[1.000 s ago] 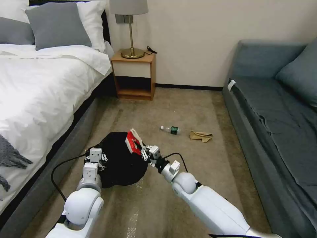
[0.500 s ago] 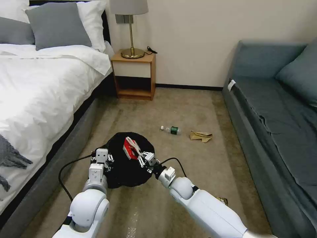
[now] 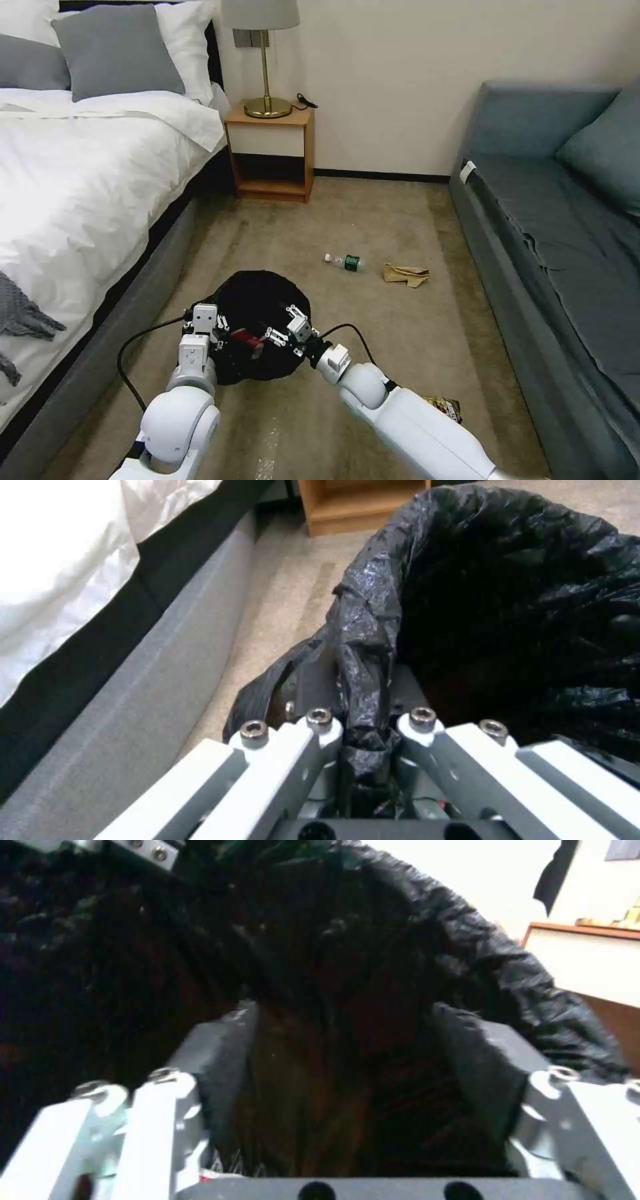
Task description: Pick up the trash bin, then pick up the garbage on the floor and place it into the trash bin.
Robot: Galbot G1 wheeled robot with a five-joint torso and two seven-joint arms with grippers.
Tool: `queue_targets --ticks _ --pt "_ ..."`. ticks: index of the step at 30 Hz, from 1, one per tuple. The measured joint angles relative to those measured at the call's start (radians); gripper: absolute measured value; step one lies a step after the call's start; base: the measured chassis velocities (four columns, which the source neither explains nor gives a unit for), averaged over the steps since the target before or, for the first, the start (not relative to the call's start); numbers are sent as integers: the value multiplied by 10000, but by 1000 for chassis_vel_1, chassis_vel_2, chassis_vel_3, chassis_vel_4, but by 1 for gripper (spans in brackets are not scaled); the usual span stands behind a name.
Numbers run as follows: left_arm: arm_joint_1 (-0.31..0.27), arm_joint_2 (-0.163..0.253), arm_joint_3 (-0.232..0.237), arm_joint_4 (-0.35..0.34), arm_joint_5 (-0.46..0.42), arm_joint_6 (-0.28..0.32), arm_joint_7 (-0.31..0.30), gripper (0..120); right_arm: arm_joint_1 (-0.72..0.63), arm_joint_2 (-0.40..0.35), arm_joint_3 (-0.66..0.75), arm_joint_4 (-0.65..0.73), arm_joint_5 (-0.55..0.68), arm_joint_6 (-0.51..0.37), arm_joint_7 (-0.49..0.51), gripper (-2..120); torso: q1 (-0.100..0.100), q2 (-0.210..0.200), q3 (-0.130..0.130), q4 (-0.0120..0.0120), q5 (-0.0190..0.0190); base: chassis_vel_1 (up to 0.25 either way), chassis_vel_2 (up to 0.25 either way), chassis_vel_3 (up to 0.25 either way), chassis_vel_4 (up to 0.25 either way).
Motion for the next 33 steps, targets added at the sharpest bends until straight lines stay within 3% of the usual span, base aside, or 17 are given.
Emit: queue_targets --ticks 6,8,14,21,27,30,33 --pt "47 32 14 -118 133 7 46 4 30 -289 66 366 88 -124 228 98 0 0 0 0 1 0 0 0 0" --pt "27 37 26 -104 138 24 63 4 50 -373 83 447 127 -169 301 99 0 0 0 0 0 0 0 0 0" --pt "-34 49 -40 82 138 13 66 4 150 -756 243 680 267 -259 484 100 0 0 0 0 1 0 0 0 0" --pt "-197 57 -223 433 147 -95 63 4 441 -1730 581 1122 685 -376 602 100 0 0 1 0 2 0 0 0 0" --pt "-351 -122 -224 751 714 -556 63 4 356 -2570 1090 1409 681 -430 610 100 0 0 0 0 1 0 0 0 0" --pt "-290 -220 -70 788 713 -314 21 4 -533 -3540 2035 1820 -519 -782 1228 100 0 0 0 0 2 0 0 0 0" --pt "-191 -226 -80 684 726 -227 -14 4 -967 -3894 2676 1867 -1386 -888 1477 100 0 0 0 -1 2 0 0 0 0"
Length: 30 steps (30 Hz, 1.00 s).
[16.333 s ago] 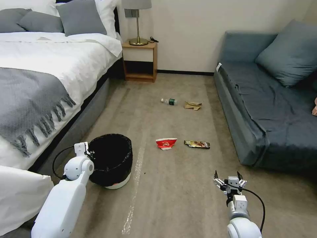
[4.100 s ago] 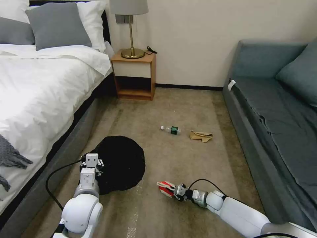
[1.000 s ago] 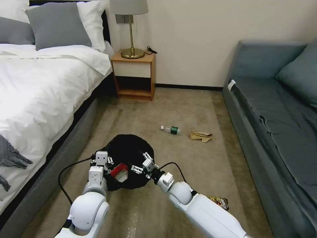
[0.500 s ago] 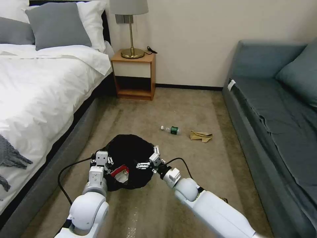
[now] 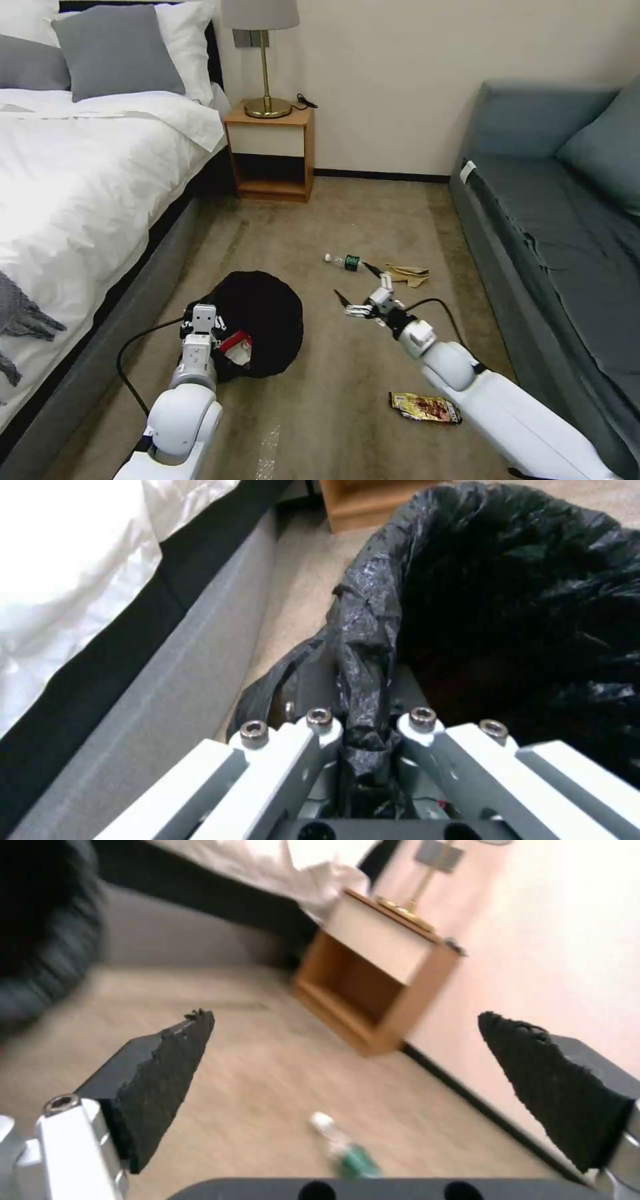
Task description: Pick up the trash bin, then pick up the garbage on the floor and place it into the trash bin.
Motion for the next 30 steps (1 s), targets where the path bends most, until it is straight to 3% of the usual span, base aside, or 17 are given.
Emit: queue_targets --ticks 10,13,14,16,20,26,30 --pt "312 -6 -28 -238 86 26 -42 4 -1492 -1197 1794 584 -972 182 107 100 0 0 0 0 -2 0 0 0 0" --pt "432 -26 -21 -311 180 -222 -3 4 -2517 -1487 3023 725 -2729 566 118 100 0 0 -1 1 0 0 0 0 0" --pt "432 -26 -21 -311 180 -222 -3 4 -2517 -1487 3023 725 -2729 566 118 100 0 0 -1 1 0 0 0 0 0" --pt "482 -28 -18 -373 201 -353 25 4 -3220 -1529 3845 774 -4033 928 92 100 0 0 -1 2 -1 0 0 0 0" --pt "527 -21 -23 -389 278 -443 89 4 -4465 -1415 4973 893 -5376 1420 0 100 0 0 -1 -1 -2 0 0 0 0" --pt "595 -1 -21 -376 352 -507 124 4 -5571 -979 5826 785 -6570 2143 -159 100 0 1 -1 0 -1 0 0 0 0" --pt "620 29 35 -348 519 -649 210 4 -5969 -798 6104 610 -7387 2854 -841 100 0 1 -1 0 -2 0 0 0 0"
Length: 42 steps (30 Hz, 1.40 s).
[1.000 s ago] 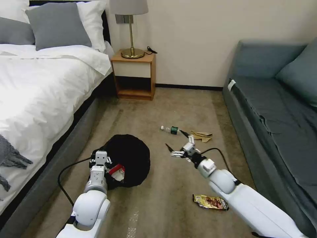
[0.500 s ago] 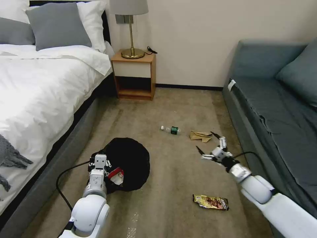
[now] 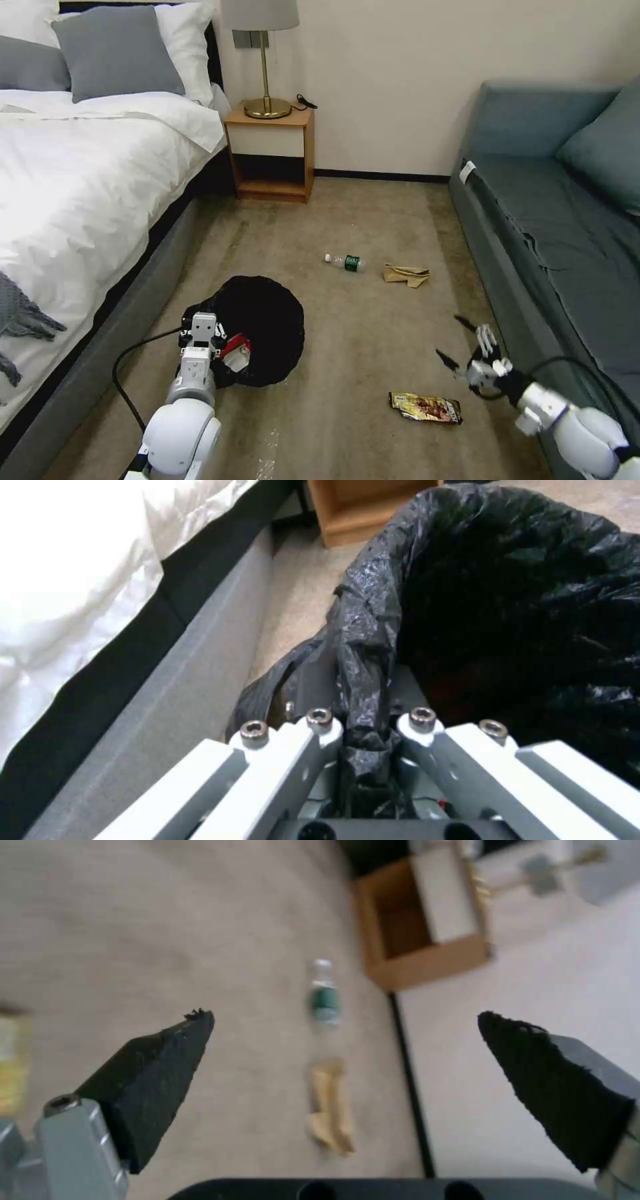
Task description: Pick up the trash bin, then pick up the garbage on the floor and place it into the trash bin.
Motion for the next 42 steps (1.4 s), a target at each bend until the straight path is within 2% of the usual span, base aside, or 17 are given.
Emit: queue_targets --ticks 11,23,37,42 --pt "199 -12 71 -26 136 -233 96 4 -321 598 66 -838 -1435 757 -441 100 0 0 0 0 0 0 0 0 0" --pt "197 12 54 -34 138 -243 143 4 358 892 -617 -2262 -1401 870 -396 100 0 0 1 1 -1 0 0 0 0" --pt "36 60 42 141 21 -246 131 4 1716 1426 -985 -4711 -2055 1380 21 100 0 0 1 1 -1 0 0 0 0" --pt "-6 71 10 168 -45 -242 118 4 1995 1531 -1100 -5135 -2211 1472 159 100 0 0 2 0 1 0 0 0 0"
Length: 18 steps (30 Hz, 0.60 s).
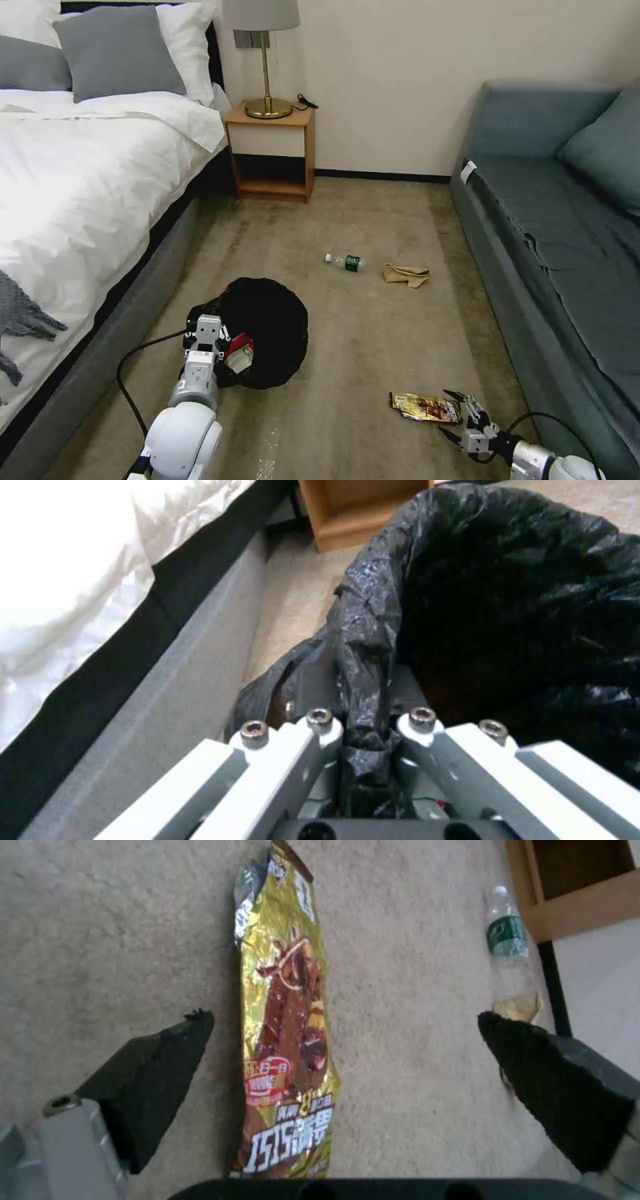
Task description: Pick up the trash bin, then pick up the garbage on the floor and place it into the trash bin.
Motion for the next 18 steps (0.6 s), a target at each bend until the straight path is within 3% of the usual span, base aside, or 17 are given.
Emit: queue_targets --ticks 18 --pt "-77 86 -76 233 -170 -140 -23 4 575 210 -264 -876 -106 -15 232 100 0 0 0 1 -1 0 0 0 0"
